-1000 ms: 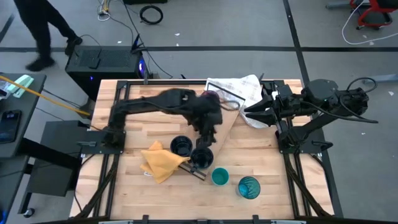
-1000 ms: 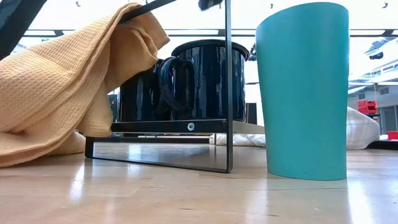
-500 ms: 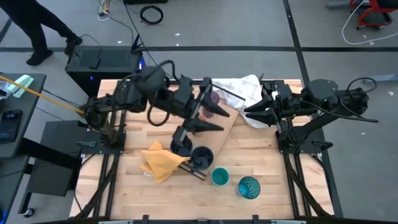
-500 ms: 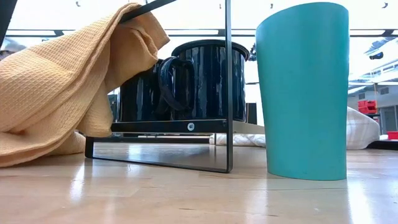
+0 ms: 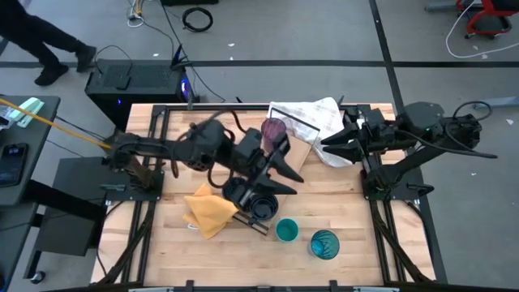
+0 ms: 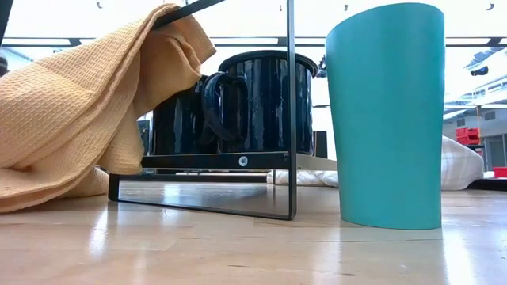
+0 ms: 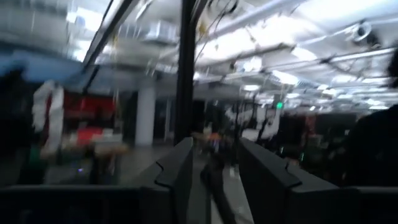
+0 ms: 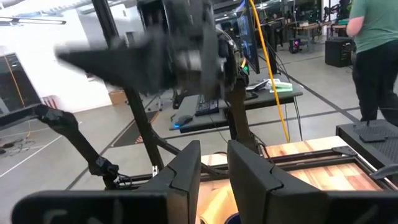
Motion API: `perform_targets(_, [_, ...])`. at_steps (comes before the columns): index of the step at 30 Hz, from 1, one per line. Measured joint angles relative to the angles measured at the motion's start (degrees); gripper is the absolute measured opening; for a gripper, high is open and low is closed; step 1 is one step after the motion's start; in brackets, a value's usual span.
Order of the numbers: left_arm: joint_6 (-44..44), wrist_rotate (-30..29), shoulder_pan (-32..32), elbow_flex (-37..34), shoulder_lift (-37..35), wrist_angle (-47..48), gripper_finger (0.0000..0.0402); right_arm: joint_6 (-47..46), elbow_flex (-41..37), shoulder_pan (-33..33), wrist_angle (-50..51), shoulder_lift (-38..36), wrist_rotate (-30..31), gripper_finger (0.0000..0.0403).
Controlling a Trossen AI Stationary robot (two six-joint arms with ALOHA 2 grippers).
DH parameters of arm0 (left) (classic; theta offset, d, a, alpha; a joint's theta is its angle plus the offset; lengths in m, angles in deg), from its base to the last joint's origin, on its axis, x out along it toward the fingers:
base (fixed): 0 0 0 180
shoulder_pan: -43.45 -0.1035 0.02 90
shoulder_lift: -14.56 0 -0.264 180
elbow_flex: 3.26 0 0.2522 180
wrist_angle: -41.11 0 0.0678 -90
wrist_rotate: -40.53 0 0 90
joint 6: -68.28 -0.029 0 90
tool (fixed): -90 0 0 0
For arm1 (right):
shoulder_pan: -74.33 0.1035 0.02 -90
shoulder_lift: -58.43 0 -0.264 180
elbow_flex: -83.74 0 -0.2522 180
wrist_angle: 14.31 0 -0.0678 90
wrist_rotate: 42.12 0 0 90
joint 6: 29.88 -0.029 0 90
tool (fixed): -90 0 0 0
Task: Stack small to large cups/mugs on shelf
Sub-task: Put the light blue cup on the shelf
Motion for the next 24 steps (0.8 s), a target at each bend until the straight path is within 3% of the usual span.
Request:
perform_targets(6, [0.88, -5.79, -3.03, -19.08, -10.38, -2.58, 0.0124, -0.19, 0.00, 0.00, 0.46, -0.28, -0.34, 0.0087])
perform_targets(16, [6.00, -14.88, -6.90, -50.92, -34.81, -4.31, 0.0123, -0.39, 0.00, 0.00, 0.53, -0.28, -0.63, 0.0087])
perform_targets(24, [7.75, -19.30, -5.75, -61.08, -50.83, 14.32, 0.0123, -2.33, 0.00, 0.00, 0.57, -0.11, -0.66, 0.0087])
